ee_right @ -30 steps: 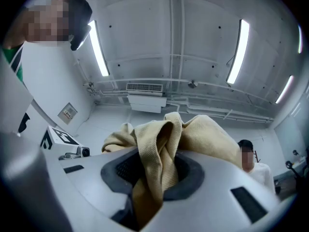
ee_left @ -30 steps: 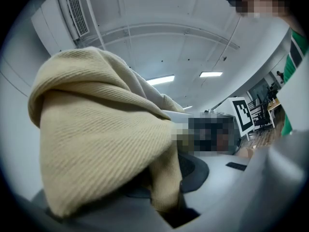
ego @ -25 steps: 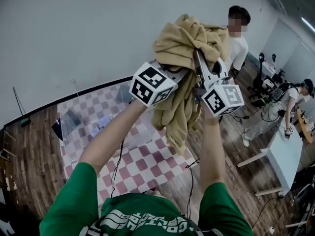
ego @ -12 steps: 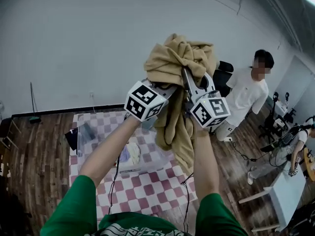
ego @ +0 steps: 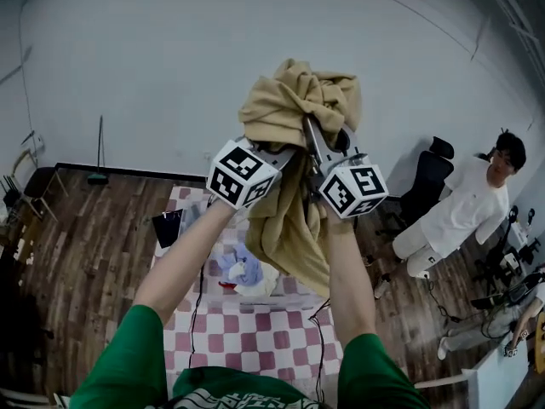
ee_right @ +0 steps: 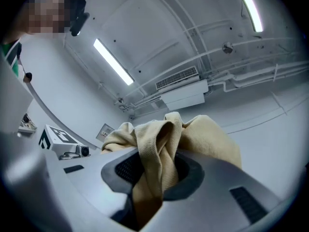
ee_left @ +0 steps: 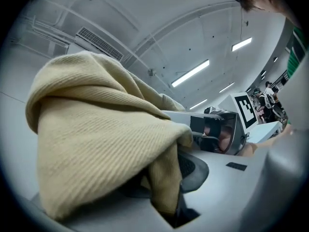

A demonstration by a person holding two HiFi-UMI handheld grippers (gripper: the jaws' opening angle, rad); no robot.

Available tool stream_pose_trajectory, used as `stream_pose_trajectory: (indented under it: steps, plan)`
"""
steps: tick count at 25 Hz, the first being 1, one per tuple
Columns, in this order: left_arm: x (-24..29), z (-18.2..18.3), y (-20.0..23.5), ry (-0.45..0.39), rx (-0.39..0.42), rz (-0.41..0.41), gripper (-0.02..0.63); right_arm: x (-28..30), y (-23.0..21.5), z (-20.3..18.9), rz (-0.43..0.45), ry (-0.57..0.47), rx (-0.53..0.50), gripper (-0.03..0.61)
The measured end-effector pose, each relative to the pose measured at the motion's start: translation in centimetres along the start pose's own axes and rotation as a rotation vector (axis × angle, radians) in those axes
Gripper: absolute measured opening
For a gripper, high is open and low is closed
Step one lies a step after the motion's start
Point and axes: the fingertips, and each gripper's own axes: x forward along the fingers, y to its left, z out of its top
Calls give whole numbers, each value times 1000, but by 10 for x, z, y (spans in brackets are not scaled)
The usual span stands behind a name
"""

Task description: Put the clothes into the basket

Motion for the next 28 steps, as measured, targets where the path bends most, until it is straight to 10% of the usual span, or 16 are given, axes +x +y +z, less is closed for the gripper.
stream_pose_trajectory:
  steps: [13,28]
  plan:
    - [-108,-83,104,150,-34,187,80,98,97,-106,163,70,149,104]
    - [-115,-207,64,257,-180,144,80,46,101,-226,128,235,238,104]
